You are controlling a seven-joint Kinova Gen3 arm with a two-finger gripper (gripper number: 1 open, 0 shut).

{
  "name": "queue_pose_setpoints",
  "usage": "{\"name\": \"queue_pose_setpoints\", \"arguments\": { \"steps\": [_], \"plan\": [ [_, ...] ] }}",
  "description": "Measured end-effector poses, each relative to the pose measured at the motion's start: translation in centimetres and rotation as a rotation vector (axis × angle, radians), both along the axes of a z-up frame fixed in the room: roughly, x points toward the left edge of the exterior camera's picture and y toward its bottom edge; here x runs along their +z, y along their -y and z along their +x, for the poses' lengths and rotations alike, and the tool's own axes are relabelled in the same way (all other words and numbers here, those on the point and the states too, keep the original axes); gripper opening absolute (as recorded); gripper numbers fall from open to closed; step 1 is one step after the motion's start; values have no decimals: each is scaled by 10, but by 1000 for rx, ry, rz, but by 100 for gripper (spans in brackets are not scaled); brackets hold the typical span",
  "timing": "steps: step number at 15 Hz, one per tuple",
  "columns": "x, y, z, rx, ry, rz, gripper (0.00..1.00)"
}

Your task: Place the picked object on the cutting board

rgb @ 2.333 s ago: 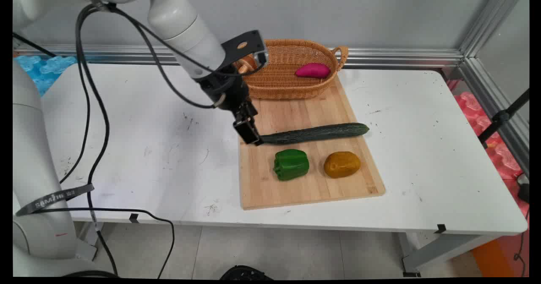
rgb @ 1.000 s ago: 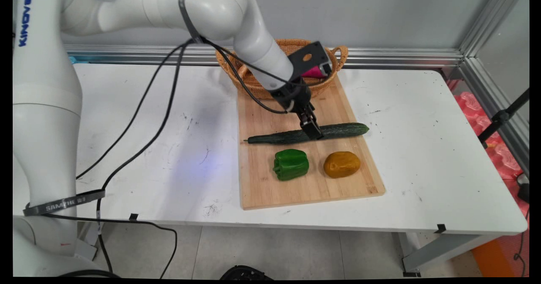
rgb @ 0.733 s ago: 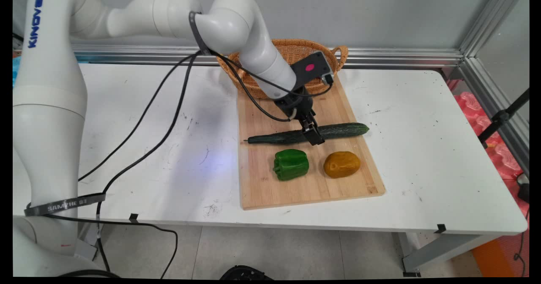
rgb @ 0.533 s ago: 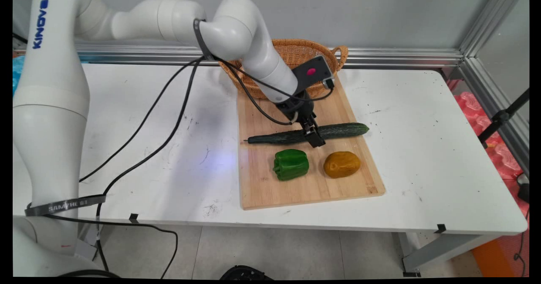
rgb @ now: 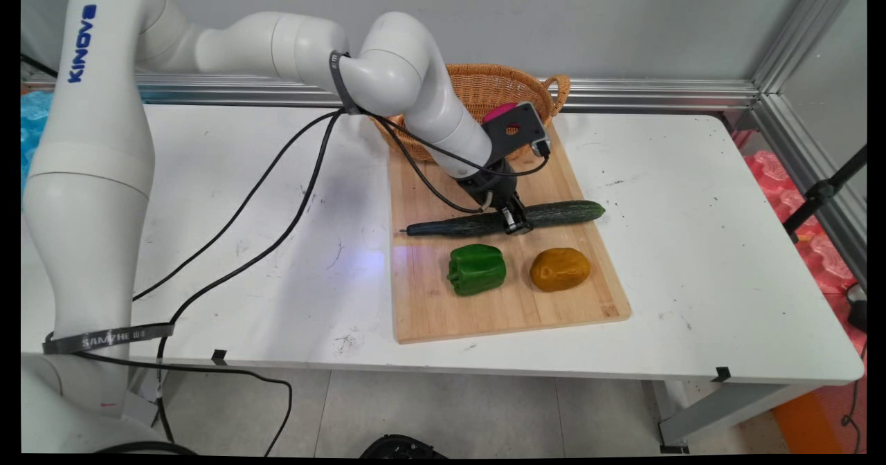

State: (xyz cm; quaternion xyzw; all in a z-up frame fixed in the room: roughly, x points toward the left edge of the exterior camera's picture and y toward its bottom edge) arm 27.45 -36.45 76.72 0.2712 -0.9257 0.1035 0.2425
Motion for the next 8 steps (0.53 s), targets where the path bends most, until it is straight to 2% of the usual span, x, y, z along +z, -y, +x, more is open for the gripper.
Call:
{"name": "queue_pose_setpoints", "arguments": {
  "steps": [4,8],
  "plan": [
    [10,5,-2,0,-9,-13,0],
    [46,15,0,-5,-30,-38,0]
  ]
}}
